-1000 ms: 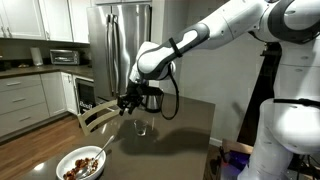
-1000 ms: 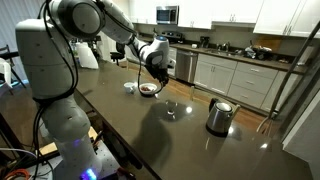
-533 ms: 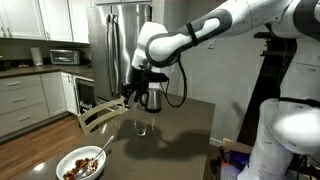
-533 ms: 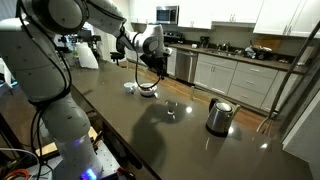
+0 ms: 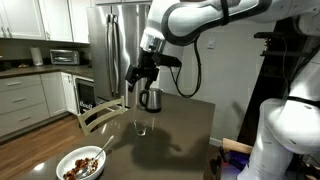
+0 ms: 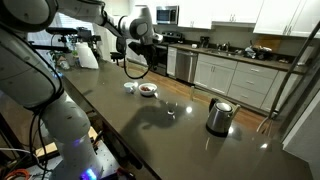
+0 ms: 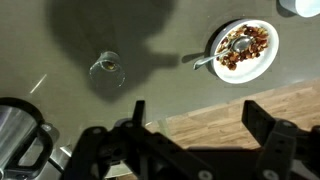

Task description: Use the spoon to transfer contents from the white bowl into the glass cup then put the spoon in the bowl

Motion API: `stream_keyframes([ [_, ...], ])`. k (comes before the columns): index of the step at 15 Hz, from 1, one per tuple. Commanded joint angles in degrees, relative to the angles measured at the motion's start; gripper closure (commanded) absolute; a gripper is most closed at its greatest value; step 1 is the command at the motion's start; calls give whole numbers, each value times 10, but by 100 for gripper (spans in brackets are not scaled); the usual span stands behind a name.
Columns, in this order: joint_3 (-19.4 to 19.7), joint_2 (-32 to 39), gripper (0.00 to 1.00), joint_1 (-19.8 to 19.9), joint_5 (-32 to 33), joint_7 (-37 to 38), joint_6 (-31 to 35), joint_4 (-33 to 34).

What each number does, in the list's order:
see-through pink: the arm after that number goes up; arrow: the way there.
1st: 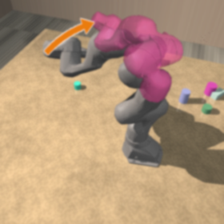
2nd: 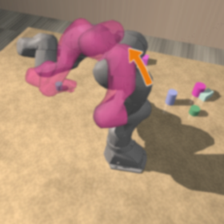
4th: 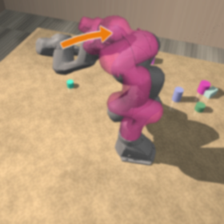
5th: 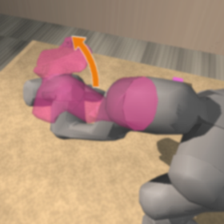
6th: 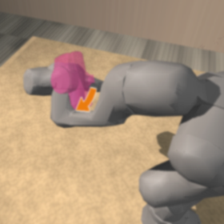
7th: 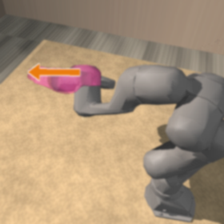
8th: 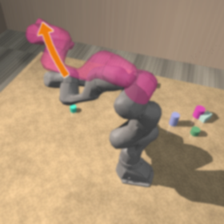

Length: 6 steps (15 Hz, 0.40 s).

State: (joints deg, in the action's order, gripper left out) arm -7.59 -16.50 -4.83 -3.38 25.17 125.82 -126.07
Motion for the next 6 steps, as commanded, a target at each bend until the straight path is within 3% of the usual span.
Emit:
stream_keyframes([
  [1, -7, -17, 0, 7, -5, -2, -3, -9],
  [6, -8, -35, 0, 7, -7, -2, -3, -25],
])
